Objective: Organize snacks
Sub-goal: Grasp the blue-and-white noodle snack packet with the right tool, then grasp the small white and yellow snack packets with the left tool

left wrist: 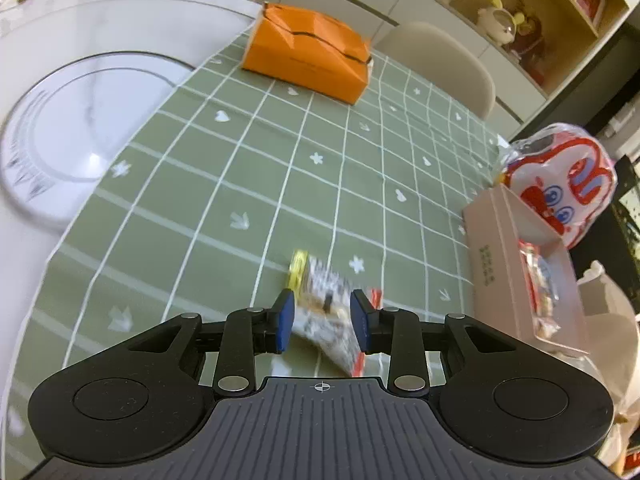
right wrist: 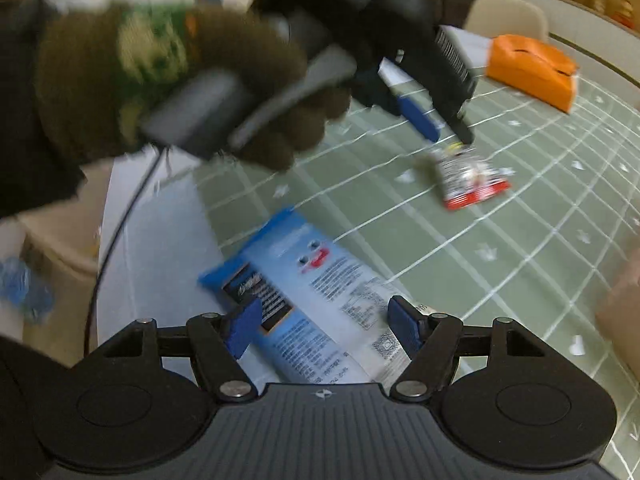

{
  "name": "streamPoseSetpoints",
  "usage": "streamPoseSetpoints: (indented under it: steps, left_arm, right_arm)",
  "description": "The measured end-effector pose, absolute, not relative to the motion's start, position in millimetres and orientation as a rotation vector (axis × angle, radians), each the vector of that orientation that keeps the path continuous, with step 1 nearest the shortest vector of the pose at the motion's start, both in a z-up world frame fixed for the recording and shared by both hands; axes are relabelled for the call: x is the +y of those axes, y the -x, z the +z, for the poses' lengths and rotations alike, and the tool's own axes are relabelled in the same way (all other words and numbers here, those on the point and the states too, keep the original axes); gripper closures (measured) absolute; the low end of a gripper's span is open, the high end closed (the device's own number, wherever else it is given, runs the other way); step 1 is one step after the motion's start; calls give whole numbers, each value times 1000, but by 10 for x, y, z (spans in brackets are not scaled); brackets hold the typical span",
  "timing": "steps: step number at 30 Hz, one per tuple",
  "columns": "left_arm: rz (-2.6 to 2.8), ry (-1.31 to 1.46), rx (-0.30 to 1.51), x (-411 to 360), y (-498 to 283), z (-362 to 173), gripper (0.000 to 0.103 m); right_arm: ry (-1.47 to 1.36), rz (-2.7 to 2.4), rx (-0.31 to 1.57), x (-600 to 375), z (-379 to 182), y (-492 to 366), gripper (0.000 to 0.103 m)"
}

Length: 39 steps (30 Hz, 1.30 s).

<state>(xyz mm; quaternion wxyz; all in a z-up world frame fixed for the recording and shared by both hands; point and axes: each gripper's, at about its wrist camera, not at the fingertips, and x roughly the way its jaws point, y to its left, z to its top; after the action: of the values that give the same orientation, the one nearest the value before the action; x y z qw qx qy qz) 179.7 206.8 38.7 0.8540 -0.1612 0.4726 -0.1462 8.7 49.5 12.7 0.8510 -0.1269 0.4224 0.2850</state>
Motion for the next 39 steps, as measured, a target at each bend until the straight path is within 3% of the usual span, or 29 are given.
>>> streamPoseSetpoints:
  steps: [13, 19, 23, 27, 31, 39]
  left_arm:
    - [-370, 292, 1129, 2043, -1078, 276, 68]
    - [-342, 338, 1149, 2169, -832, 254, 69]
    - [-320, 413, 1167, 2226, -736, 206, 69]
    - [-353, 468, 1184, 2123, -673, 163, 69]
    - [-391, 521, 1187, 2012, -665, 155, 69]
    - [-294, 371, 908, 1969, -1217, 589, 69]
  right_arm:
    - [404, 124, 784, -332, 181, -211, 30]
    - [44, 404, 929, -506, 361, 48, 30]
    - [-43, 587, 1038, -337, 210, 165, 51]
    - [-32, 525, 1029, -316, 136, 47, 55]
    - [-50, 426, 984, -344, 150, -148, 55]
    - [25, 264, 926, -321, 125, -164, 43]
